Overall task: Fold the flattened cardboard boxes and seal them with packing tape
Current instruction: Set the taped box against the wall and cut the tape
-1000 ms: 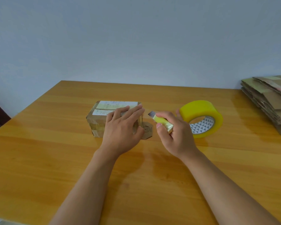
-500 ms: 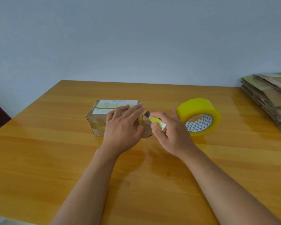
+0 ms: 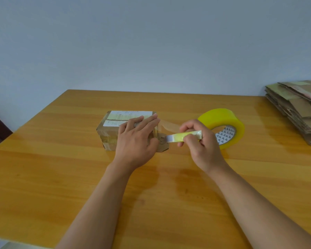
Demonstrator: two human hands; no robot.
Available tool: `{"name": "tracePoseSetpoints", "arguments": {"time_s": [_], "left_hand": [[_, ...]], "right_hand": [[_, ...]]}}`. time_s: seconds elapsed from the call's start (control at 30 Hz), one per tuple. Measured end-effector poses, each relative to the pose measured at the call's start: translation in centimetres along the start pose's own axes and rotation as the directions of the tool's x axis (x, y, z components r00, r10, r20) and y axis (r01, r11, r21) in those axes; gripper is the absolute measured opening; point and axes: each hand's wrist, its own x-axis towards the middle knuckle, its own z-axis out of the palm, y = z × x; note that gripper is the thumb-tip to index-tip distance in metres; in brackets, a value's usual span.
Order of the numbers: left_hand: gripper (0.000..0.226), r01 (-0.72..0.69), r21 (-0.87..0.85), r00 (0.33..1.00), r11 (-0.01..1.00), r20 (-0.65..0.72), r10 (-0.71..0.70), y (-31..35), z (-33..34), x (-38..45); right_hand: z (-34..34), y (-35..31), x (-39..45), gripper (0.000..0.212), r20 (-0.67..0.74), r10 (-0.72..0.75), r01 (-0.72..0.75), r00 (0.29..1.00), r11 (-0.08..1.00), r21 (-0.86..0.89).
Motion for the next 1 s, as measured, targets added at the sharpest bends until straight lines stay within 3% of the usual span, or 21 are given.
{"name": "tracePoseSetpoints", "arguments": {"time_s": [0.1,0.2,0.27,0.37,0.5,0.6,0.67,0.73,0.77,0.9,1.0], "left_hand": [[0.065,-0.002,-0.012,1.000,1.000,0.014,0.003,0.1,-0.2,0.0],[0.068,0.002,-0.036,1.000,0.999,0.022,-0.001,0.2,-0.3,0.0],[0.069,0.006,-0.044,1.000,0.999,0.028,-0.005,0.1,-0.4,0.0],[0.068,0.008,-0.036,0.999,0.999,0.039,-0.006,0.2,-0.5,-0.1],[0.070,0.014,-0.024,0.999,1.000,0.051,-0.012,0.3,-0.5,-0.2],[0.071,0.015,-0.021,0.999,1.000,0.050,-0.014,0.3,-0.6,-0.2],[0.071,0.017,-0.024,0.998,1.000,0.053,-0.015,0.3,-0.5,-0.2],[0.070,0.020,-0.028,0.999,0.999,0.049,-0.018,0.4,-0.5,-0.1],[0.069,0.021,-0.029,0.999,0.999,0.047,-0.020,0.4,-0.5,0.0],[0.066,0.021,-0.009,0.999,1.000,0.039,-0.021,0.3,-0.4,-0.1],[0.063,0.016,0.013,0.999,1.000,0.032,-0.017,0.3,-0.2,-0.1]], "right_hand": [[-0.9,0.1,-0.8,0.007,0.103,0.141,-0.145,0.985,0.989,0.028],[-1.6,1.6,-2.0,0.008,0.270,0.308,-0.302,0.912,0.951,-0.065],[-1.7,2.1,-2.7,0.009,0.340,0.352,-0.309,0.872,0.935,-0.175],[-1.0,2.1,-3.2,0.012,0.417,0.344,-0.209,0.841,0.918,-0.336],[-0.3,2.5,-3.4,0.013,0.518,0.229,0.081,0.824,0.858,-0.508],[-0.4,2.6,-3.3,0.025,0.512,0.175,0.122,0.841,0.860,-0.495],[-0.6,2.4,-2.8,0.030,0.340,-0.096,0.272,0.935,0.810,-0.519],[-0.8,2.3,-1.7,0.025,0.178,-0.390,0.401,0.903,0.622,-0.673],[-0.9,2.5,-1.0,0.023,0.164,-0.444,0.406,0.881,0.532,-0.743],[0.1,4.0,-0.2,0.037,0.266,-0.358,0.383,0.895,0.308,-0.871],[1.0,4.8,-0.3,0.030,0.244,-0.428,0.383,0.870,0.276,-0.882]]}}
